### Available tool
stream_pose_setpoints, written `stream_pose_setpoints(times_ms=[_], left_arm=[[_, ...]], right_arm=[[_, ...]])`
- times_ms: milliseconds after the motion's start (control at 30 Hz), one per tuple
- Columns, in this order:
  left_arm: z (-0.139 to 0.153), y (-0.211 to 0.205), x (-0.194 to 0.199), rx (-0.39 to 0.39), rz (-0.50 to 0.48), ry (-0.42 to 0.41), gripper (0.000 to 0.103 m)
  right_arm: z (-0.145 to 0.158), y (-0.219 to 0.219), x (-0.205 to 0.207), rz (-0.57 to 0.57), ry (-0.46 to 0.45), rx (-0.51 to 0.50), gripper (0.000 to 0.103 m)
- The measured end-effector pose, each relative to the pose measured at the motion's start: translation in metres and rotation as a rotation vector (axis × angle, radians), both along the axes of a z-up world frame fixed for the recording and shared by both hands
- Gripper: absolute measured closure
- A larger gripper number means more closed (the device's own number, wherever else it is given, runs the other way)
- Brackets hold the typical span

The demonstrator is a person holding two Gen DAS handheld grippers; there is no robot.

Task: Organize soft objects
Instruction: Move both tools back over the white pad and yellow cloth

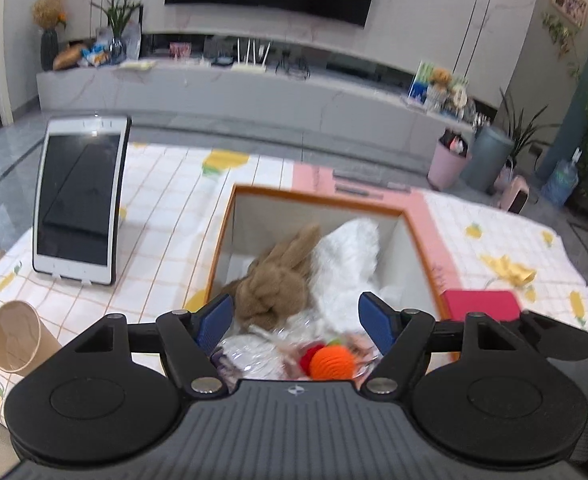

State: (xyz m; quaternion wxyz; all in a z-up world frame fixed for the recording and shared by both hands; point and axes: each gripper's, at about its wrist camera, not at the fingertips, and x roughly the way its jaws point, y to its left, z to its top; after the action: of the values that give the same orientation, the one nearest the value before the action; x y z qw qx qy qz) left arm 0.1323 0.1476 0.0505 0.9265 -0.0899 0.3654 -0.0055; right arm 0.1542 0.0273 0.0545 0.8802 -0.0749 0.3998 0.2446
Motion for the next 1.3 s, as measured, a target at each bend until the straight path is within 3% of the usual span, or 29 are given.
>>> stream_pose_setpoints(times_ms=[133,333,500,633,833,967,1167,1300], left_arm=[[0.026,-0.017,-0.012,-0.019,-0.017,-0.059,0.018],[0.047,-0.062,-0.03,0.035,-0.065,-0.15,0.017],[0.038,-0.096,-0.028,0.005,-0.138,-0.124,0.017],[0.024,-0.123,-0.02,-0.069,-0.237,-0.07,0.017],[-0.002,-0.158,-0.005,-0.036,-0.245,-0.035,0.017],[-0.017,-0.17,0.007,-0.054,-0.217,-0.003,0.018],[-0.013,-0.186,0.031,-0.041,-0.241,0.035,0.018],[-0.008,-0.199,0.055,-0.052,-0.242,0.061,0.018]], right_arm=[[0.021,-0.031,-0.017,-0.031,-0.039,0.015,0.006],[0.043,-0.09,-0.042,-0.162,-0.098,0.015,0.005],[0.042,-0.143,-0.053,-0.29,-0.108,0.004,0.005],[0.036,-0.178,-0.051,-0.368,-0.093,0.0,0.005],[0.017,-0.206,-0.03,-0.43,-0.068,-0.045,0.005],[0.004,-0.228,-0.011,-0.441,-0.027,-0.052,0.005],[-0.004,-0.254,0.03,-0.45,0.023,-0.017,0.005],[-0.016,-0.264,0.069,-0.401,0.048,-0.062,0.003]])
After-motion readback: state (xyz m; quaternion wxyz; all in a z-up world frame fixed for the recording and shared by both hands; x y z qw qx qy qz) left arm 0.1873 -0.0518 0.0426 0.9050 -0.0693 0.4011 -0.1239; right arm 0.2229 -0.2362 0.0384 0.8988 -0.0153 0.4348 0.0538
